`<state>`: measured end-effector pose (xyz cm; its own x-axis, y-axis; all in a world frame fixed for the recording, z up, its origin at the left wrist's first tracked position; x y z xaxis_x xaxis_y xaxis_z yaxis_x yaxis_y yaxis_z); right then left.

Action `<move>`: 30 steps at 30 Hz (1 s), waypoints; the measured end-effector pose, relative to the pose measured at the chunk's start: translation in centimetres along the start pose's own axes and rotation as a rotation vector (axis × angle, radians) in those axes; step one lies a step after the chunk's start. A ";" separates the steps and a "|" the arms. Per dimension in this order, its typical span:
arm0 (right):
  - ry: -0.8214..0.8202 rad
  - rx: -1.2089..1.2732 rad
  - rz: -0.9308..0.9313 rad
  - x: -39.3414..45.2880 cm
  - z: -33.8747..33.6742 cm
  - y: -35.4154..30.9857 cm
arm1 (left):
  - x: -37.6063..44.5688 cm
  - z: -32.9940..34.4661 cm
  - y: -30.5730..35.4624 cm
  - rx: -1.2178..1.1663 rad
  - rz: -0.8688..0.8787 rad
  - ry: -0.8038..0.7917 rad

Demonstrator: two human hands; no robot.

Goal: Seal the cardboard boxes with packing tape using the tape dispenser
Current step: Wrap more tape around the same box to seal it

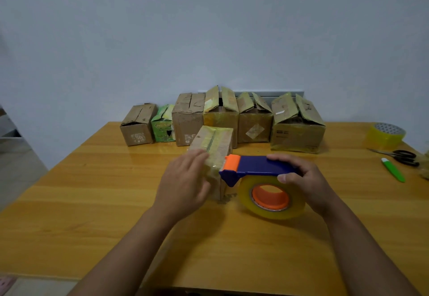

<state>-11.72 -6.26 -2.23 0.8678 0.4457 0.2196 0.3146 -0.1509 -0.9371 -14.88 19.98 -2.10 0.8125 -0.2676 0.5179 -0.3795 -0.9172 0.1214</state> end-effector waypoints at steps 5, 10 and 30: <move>0.017 0.014 -0.006 -0.1 -0.1 0.1 | 0.5 1.9 -0.4 0.176 0.080 -0.071; 0.036 0.020 -0.001 -0.3 -0.2 0.2 | 0.8 2.6 0.0 0.273 0.083 -0.085; -0.032 -0.092 0.025 -0.1 1.4 -0.5 | 1.3 2.0 -0.7 0.183 0.135 0.018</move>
<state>-12.53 -5.02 -2.16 0.8635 0.4685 0.1867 0.3288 -0.2421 -0.9128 -12.67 19.64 -3.14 0.7511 -0.3881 0.5340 -0.3968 -0.9119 -0.1047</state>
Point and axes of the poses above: each hand's wrist, its own x-axis towards the middle knuckle, its own z-axis out of the palm, y = z × x, the point moved 5 cm from there along x, towards the middle knuckle, and after that the axes turned 8 degrees about -y, right-handed, at the moved point
